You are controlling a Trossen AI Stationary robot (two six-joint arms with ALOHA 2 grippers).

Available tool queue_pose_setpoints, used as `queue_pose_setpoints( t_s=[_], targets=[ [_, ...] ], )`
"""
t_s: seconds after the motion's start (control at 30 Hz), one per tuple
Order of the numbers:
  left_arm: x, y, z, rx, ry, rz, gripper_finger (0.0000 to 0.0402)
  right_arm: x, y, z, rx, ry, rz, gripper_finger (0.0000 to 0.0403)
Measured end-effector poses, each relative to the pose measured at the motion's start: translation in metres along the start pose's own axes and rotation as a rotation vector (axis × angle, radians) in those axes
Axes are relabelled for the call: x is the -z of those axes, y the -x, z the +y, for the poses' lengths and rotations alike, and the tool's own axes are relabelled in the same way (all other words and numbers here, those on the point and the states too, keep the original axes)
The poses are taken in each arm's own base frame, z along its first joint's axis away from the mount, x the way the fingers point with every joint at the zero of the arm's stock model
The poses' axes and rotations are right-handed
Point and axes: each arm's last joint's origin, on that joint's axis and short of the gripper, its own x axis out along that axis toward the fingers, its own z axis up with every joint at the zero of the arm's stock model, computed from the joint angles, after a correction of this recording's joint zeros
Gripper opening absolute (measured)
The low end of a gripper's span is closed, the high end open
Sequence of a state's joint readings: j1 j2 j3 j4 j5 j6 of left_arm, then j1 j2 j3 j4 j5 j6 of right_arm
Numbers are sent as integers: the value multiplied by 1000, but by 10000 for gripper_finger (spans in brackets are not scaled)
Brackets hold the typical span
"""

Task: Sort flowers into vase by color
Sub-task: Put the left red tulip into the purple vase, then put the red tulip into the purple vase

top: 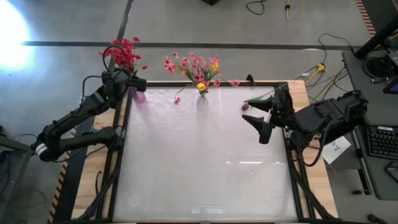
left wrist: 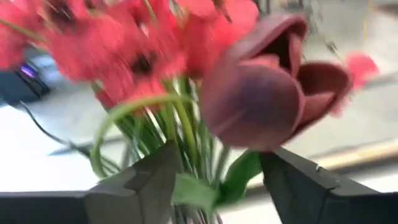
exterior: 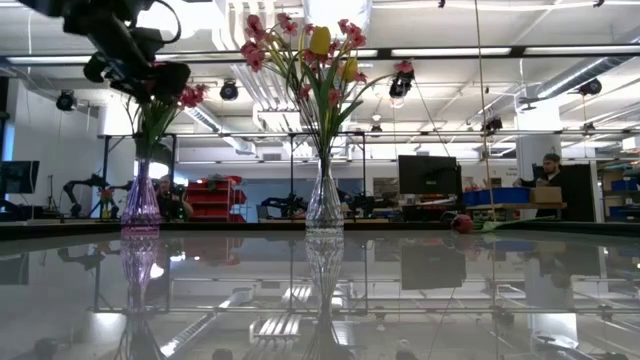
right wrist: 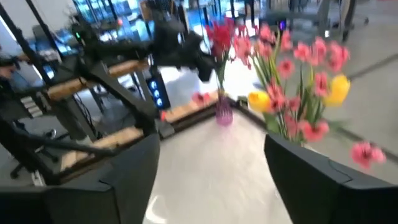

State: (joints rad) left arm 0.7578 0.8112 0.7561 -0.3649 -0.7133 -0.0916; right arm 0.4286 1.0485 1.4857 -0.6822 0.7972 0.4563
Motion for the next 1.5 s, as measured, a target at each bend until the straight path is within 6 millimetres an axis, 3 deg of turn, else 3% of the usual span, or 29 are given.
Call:
queue_pose_setpoints(
  t_s=[0.23,0.37,0.53,0.77,1.0,1.23,1.5],
  targets=[
    [-9,22,13,124,16,273,259,33,-8,-17,134,152,299,301],
    [-13,36,19,255,0,384,267,49,-27,-36,240,231,561,298],
    [-14,46,25,337,0,400,267,54,-52,-68,274,333,820,298],
    [-17,55,34,290,26,373,268,50,-72,-109,244,379,937,293],
    [-30,76,49,325,53,436,268,58,-86,-134,221,347,1010,298],
    [-45,110,70,516,87,409,268,109,-105,-189,162,190,1127,283],
    [-50,145,89,889,130,145,268,152,-140,-249,209,351,1391,248]
  ],
)
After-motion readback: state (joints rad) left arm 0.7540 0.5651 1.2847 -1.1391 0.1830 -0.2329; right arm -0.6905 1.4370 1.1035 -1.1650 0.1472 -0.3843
